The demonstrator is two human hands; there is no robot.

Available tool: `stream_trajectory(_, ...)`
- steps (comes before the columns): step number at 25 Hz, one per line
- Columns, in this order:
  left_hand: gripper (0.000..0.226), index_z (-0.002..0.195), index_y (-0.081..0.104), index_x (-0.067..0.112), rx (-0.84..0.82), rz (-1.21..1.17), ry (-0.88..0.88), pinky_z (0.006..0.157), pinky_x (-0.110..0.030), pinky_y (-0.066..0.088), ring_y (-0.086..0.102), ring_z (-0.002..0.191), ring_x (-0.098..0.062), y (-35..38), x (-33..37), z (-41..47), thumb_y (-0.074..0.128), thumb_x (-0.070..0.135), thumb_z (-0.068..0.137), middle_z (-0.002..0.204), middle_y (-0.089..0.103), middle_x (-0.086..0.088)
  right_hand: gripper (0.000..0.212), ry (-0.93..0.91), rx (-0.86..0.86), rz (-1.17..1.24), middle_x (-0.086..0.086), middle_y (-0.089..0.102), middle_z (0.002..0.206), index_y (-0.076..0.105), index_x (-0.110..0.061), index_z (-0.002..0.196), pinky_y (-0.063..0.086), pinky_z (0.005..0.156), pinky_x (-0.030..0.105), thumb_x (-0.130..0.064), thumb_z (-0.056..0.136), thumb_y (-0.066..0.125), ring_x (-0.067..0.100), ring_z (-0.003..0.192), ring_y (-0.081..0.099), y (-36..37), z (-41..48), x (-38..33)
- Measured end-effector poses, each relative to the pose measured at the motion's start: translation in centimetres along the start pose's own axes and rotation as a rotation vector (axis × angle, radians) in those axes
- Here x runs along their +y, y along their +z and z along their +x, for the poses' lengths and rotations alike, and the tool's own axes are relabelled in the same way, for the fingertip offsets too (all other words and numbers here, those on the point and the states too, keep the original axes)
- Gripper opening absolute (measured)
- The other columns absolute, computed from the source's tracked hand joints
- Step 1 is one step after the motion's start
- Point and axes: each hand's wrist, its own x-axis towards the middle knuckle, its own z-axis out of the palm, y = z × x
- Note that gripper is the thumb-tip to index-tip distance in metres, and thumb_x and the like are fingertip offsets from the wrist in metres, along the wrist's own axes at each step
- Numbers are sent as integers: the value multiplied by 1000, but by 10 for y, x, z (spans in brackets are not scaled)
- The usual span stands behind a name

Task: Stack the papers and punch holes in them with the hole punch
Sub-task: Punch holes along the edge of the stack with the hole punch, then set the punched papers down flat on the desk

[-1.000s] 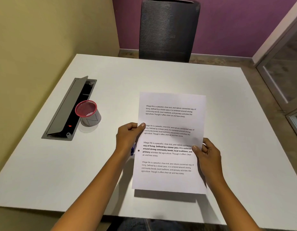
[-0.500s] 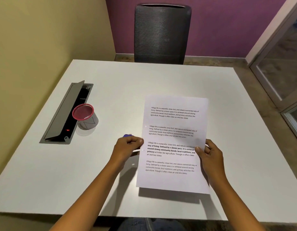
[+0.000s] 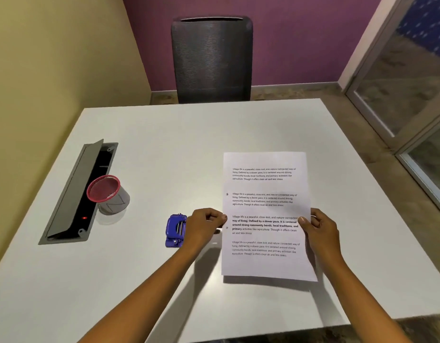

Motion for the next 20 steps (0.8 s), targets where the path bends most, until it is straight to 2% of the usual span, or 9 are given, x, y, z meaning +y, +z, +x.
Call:
stream_trajectory(5, 9, 75, 70, 16, -6, 96, 60, 73, -22, 55, 66, 66, -9, 50, 22, 35, 69, 20, 83, 70, 71, 2, 13, 31, 126, -15, -7, 69, 83, 66, -14, 95, 47, 68, 23, -5, 88, 61, 21, 85, 67, -23, 47, -9)
stream_trajectory(9, 12, 77, 71, 11, 21, 85, 72, 75, -24, 52, 65, 66, -11, 95, 44, 70, 69, 21, 83, 71, 71, -1, 17, 45, 236, -32, 5, 65, 91, 65, -8, 104, 41, 58, 7, -5, 87, 65, 14, 74, 60, -41, 93, -23)
stream_trajectory(12, 14, 76, 71, 9, 20, 77, 88, 70, -18, 49, 69, 70, -18, 128, 61, 99, 69, 20, 83, 66, 68, 1, 25, 36, 314, -111, 10, 66, 98, 65, -2, 110, 42, 76, 20, -7, 85, 68, 20, 84, 58, -52, 138, -31)
stream_trajectory(15, 14, 77, 72, 5, 23, 84, 90, 57, -2, 40, 68, 70, -19, 151, 70, 125, 70, 18, 83, 66, 67, -1, 25, 15, 350, -176, 14, 69, 99, 66, 1, 107, 41, 81, 24, -8, 84, 70, 23, 88, 60, -59, 178, -31)
stream_trajectory(17, 16, 78, 72, 2, 33, 106, 99, 52, 0, 38, 63, 65, -16, 166, 72, 144, 70, 17, 83, 68, 67, -4, 21, 7, 351, -203, 14, 67, 92, 68, 1, 104, 39, 80, 24, -6, 84, 70, 24, 90, 57, -60, 204, -27)
stream_trajectory(20, 19, 75, 70, 0, 52, 147, 102, 50, -4, 38, 57, 60, -15, 187, 69, 171, 69, 17, 83, 65, 64, -6, 17, -6, 340, -258, 8, 62, 81, 69, -2, 100, 43, 84, 31, -6, 84, 70, 36, 109, 54, -58, 241, -12)
